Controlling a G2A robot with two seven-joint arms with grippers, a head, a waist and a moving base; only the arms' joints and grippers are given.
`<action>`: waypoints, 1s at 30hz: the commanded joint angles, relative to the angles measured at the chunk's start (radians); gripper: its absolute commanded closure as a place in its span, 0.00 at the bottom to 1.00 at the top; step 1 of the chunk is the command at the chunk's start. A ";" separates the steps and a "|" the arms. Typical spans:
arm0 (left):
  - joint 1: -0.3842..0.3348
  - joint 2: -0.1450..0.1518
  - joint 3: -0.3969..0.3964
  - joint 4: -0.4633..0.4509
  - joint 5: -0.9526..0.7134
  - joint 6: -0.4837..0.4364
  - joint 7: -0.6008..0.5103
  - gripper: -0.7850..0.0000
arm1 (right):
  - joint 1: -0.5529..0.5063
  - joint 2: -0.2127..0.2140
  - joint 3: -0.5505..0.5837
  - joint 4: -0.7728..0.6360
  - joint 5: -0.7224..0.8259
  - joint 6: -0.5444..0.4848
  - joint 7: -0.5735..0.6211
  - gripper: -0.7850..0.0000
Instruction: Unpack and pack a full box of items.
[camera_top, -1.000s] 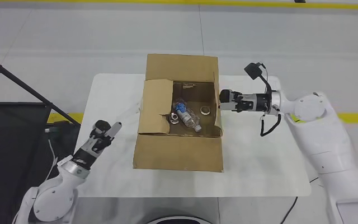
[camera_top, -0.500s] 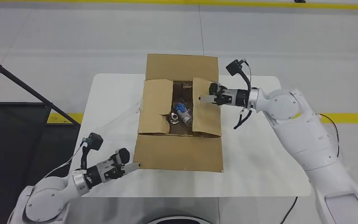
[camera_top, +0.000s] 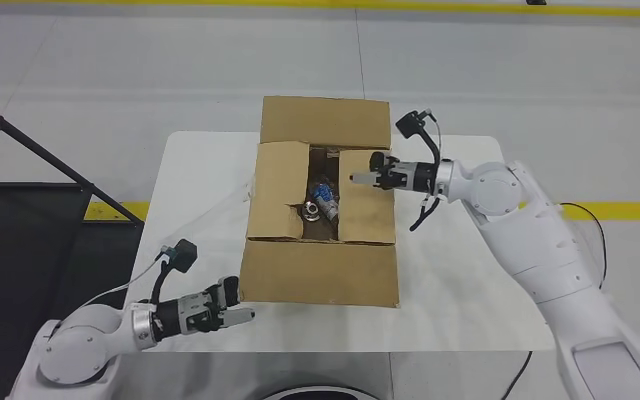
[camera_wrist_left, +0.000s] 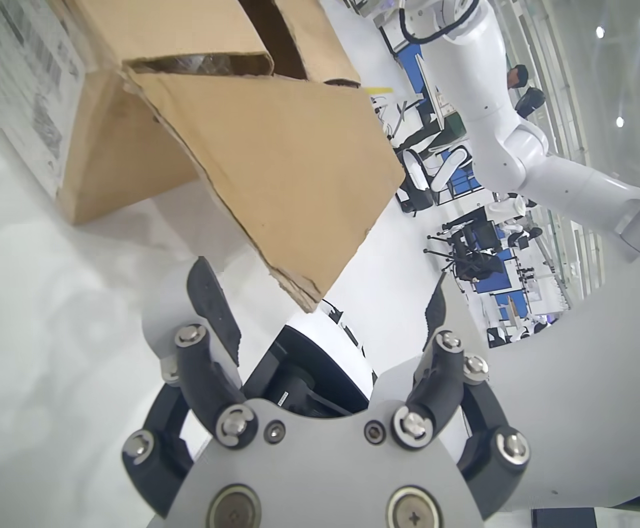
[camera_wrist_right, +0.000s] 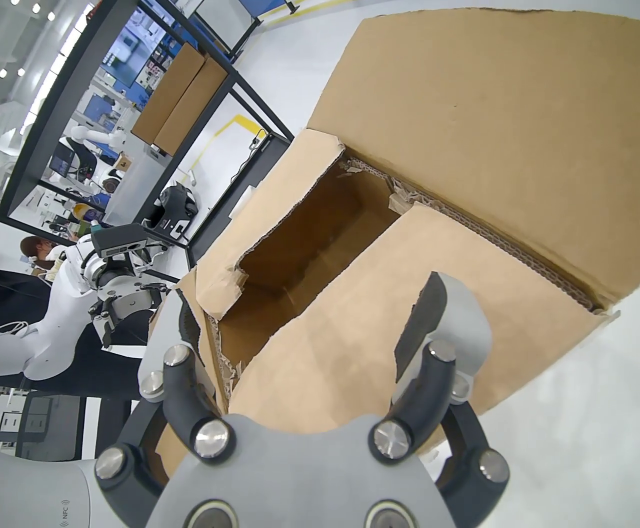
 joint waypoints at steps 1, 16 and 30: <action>-0.001 0.005 0.001 0.000 -0.015 -0.007 -0.020 0.00 | 0.000 -0.002 0.001 0.003 -0.001 -0.002 0.001 0.00; -0.070 0.034 0.070 0.069 -0.161 0.050 -0.121 0.00 | -0.006 -0.009 0.014 0.000 -0.013 -0.001 0.001 0.00; -0.096 0.058 0.079 0.057 -0.267 0.078 -0.164 0.00 | -0.067 0.010 0.090 -0.041 0.007 -0.003 -0.081 0.00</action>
